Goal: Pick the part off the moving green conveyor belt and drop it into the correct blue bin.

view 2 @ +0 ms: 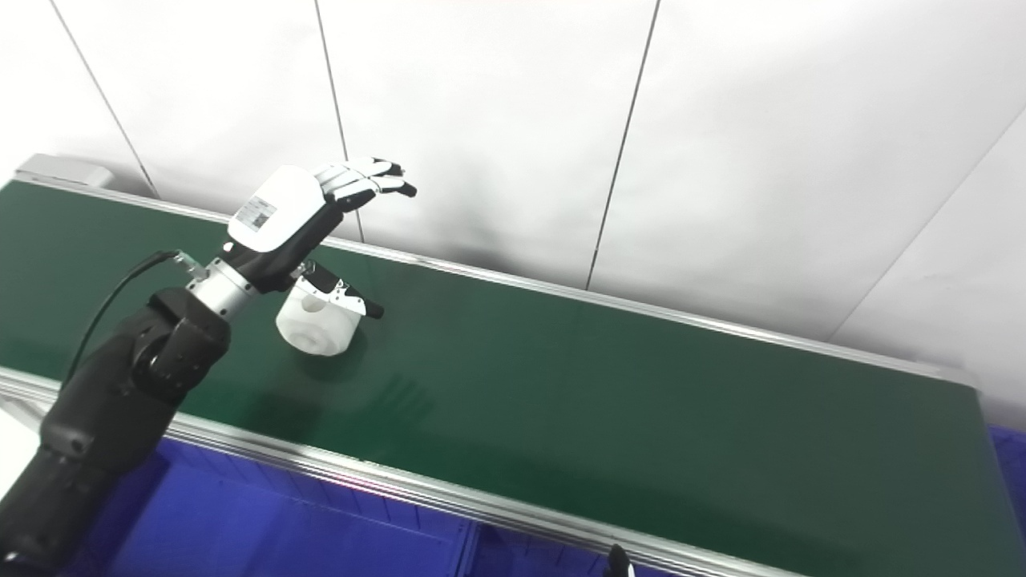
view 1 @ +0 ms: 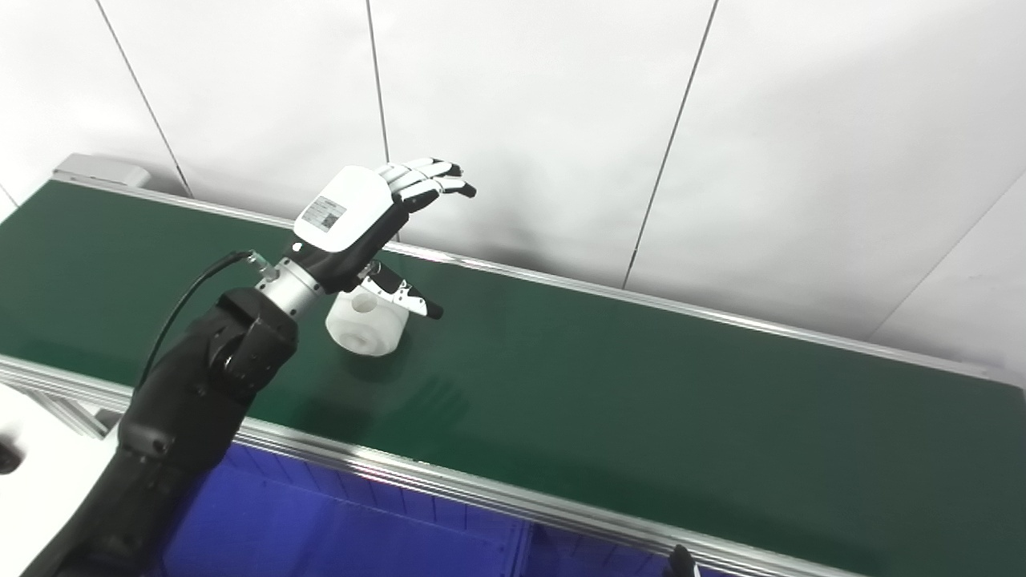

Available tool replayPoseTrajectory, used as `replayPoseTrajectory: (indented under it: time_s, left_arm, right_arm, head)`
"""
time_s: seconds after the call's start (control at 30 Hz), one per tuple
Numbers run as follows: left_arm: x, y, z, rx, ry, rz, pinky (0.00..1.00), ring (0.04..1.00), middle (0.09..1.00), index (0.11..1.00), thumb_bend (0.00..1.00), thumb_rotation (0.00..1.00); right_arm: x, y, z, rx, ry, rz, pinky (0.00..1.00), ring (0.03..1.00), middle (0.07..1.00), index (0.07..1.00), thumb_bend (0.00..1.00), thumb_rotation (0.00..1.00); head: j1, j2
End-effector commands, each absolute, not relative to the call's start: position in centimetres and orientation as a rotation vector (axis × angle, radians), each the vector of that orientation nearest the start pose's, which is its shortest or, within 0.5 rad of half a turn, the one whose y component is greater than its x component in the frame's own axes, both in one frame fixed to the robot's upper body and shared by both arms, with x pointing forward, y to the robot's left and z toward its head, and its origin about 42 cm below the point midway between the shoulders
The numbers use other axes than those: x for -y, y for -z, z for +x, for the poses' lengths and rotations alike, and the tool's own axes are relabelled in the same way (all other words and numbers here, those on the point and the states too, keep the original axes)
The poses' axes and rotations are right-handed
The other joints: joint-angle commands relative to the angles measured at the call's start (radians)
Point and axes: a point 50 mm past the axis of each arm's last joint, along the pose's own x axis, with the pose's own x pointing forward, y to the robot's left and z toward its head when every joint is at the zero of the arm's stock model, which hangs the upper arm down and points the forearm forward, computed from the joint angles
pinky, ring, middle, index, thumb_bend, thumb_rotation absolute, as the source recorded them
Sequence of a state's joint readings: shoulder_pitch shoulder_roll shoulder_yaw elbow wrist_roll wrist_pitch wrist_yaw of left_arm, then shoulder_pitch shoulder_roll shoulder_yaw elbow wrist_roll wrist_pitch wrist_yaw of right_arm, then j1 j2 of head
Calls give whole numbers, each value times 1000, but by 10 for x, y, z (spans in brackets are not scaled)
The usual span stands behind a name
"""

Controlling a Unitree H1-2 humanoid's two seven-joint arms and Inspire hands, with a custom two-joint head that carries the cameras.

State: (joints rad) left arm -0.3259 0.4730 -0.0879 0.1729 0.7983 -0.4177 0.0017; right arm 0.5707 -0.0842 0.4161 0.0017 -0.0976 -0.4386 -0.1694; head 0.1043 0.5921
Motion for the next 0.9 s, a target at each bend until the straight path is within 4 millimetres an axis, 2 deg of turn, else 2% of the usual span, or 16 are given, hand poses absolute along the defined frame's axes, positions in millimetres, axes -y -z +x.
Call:
replayPoseTrajectory:
  time_s: [0.0,0.1,0.3,0.47,0.53,0.73,0.87]
  left_arm:
    - [-320,-207,398,504,255,1347,829,896,916,832,1000,275]
    - [-325,-198,407,410,281,1397,835,902,926,849,1000,281]
    - [-321,-189,410,260,313,1450,843,931,954,901,1000,288]
    - [-318,-186,411,160,373,1492,824,930,953,932,1000,359]
    - [-316,-186,411,112,401,1516,803,924,945,948,1000,398]
    - [-312,-191,414,-8,491,1503,784,928,940,939,1000,417]
    - [-308,-195,415,-43,509,1519,785,932,939,930,1000,386]
  right_arm:
    - [150,-36,58,-66,-145,9,1000,1000,1000,1000,662,1000]
    - [149,-37,57,-64,-147,11,1000,1000,1000,1000,651,1000]
    - [147,-39,56,-61,-145,15,1000,1000,1000,1000,655,1000]
    - [145,-41,56,-58,-145,21,1000,1000,1000,1000,683,1000]
    - [145,-41,55,-59,-144,20,1000,1000,1000,1000,686,1000]
    - [144,-41,55,-57,-146,19,1000,1000,1000,1000,703,1000]
    - [143,-42,55,-53,-144,19,1000,1000,1000,1000,707,1000]
  head:
    - [0,1]
    - [-1,4]
    - [-3,9]
    - [-6,14]
    - [-9,16]
    - [-10,16]
    - [-13,19]
